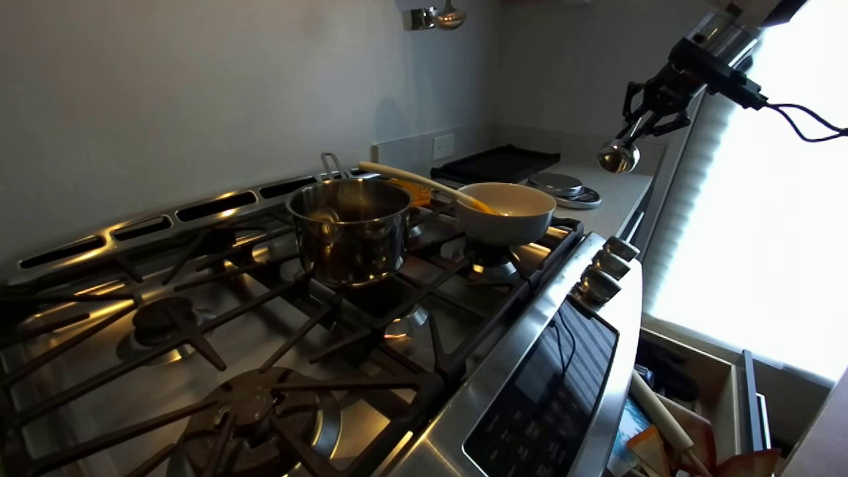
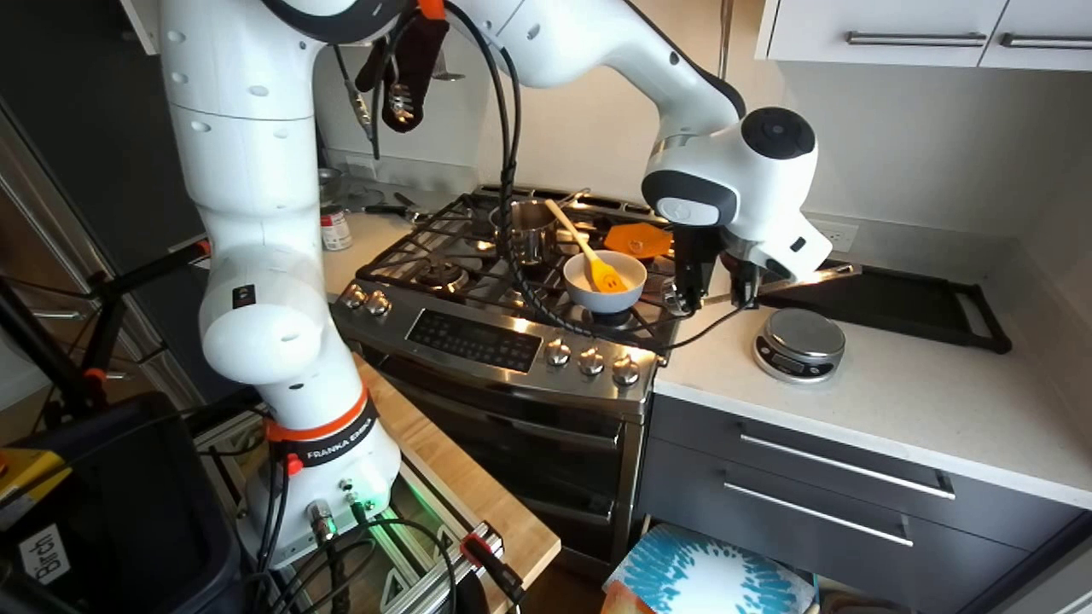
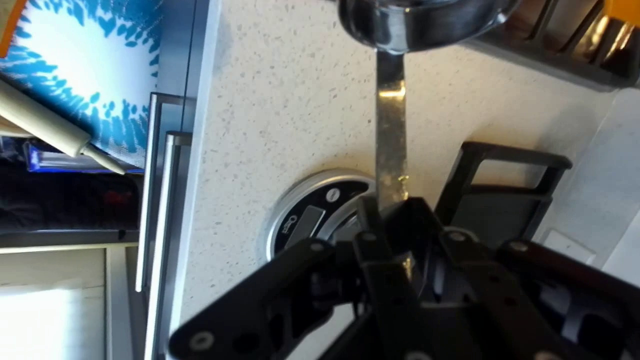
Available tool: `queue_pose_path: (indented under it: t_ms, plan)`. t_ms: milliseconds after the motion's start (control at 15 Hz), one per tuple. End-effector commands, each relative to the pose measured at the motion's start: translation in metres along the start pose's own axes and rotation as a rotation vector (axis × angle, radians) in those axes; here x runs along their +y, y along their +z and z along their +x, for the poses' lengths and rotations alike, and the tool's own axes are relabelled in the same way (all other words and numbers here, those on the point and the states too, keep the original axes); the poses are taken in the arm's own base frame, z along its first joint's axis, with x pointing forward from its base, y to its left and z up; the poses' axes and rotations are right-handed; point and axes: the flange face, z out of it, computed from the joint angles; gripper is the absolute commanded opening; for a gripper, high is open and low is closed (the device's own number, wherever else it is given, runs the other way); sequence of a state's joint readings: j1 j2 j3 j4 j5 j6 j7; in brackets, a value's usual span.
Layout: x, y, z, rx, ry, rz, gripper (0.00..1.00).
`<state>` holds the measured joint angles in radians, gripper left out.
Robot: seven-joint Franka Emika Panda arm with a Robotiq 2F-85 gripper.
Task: Remove the serving spoon from the pot
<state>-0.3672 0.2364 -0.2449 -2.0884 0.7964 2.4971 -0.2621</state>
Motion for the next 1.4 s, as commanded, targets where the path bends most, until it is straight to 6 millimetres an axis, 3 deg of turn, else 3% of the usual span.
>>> queue_pose_path:
  t_ms: [0, 267, 667, 867, 1133, 1200, 1267, 1333]
  plan:
    - [0.011, 0.037, 0.054, -0.002, 0.111, -0.051, 0.05]
    - [-0.005, 0.076, 0.091, -0.035, 0.199, -0.071, 0.05]
    - [-0.029, 0.121, 0.122, -0.129, 0.264, -0.090, 0.05]
    - [-0.036, 0.132, 0.140, -0.132, 0.292, -0.083, 0.05]
    - [-0.029, 0.134, 0.166, -0.164, 0.382, -0.013, 0.05]
    - [-0.035, 0.130, 0.148, -0.140, 0.343, -0.057, 0.05]
    - [-0.033, 0.131, 0.152, -0.139, 0.345, -0.054, 0.19]
    - [-0.032, 0.131, 0.151, -0.140, 0.346, -0.056, 0.19]
